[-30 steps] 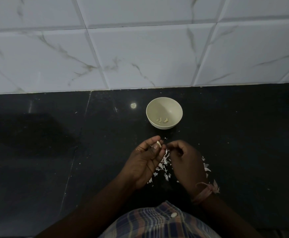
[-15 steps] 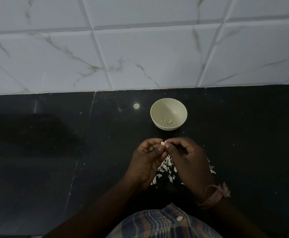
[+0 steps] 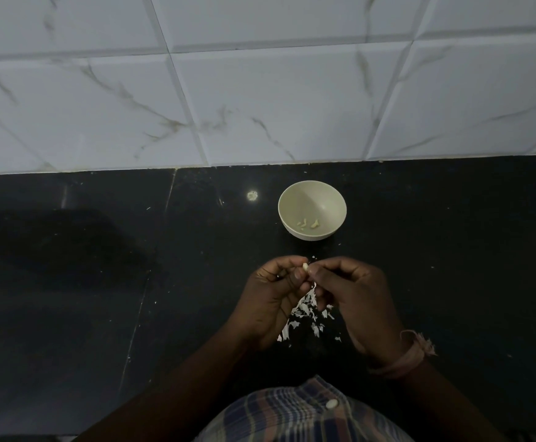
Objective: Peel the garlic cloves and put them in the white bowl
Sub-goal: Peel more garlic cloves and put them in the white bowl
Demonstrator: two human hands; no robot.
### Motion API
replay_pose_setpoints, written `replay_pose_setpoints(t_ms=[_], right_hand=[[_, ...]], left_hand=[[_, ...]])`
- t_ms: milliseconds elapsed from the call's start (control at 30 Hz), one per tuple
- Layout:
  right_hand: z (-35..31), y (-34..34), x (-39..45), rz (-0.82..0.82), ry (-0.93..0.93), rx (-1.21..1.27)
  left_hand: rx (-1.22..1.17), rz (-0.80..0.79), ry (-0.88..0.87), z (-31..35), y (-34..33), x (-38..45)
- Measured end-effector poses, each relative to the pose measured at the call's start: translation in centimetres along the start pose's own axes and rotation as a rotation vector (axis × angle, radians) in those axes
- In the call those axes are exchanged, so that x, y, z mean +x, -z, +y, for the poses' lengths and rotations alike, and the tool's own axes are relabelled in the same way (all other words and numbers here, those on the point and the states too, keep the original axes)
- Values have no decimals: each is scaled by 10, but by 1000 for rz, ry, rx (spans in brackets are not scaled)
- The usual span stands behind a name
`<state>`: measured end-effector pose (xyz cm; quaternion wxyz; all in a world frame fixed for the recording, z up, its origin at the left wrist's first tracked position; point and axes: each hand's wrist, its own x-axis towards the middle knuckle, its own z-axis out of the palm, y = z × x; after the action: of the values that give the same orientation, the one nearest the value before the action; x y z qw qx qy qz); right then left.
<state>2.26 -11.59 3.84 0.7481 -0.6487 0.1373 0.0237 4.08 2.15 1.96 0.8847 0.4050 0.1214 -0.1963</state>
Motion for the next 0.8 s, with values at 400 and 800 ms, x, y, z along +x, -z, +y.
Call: replay_pose_setpoints(t_ms=[400,800], right_hand=[[4,0,3,117,80,-200],[-1,4,-4,140,341,-673]], left_hand=[[-266,6,153,1,1,-2],[-283,43,133,-1,6,3]])
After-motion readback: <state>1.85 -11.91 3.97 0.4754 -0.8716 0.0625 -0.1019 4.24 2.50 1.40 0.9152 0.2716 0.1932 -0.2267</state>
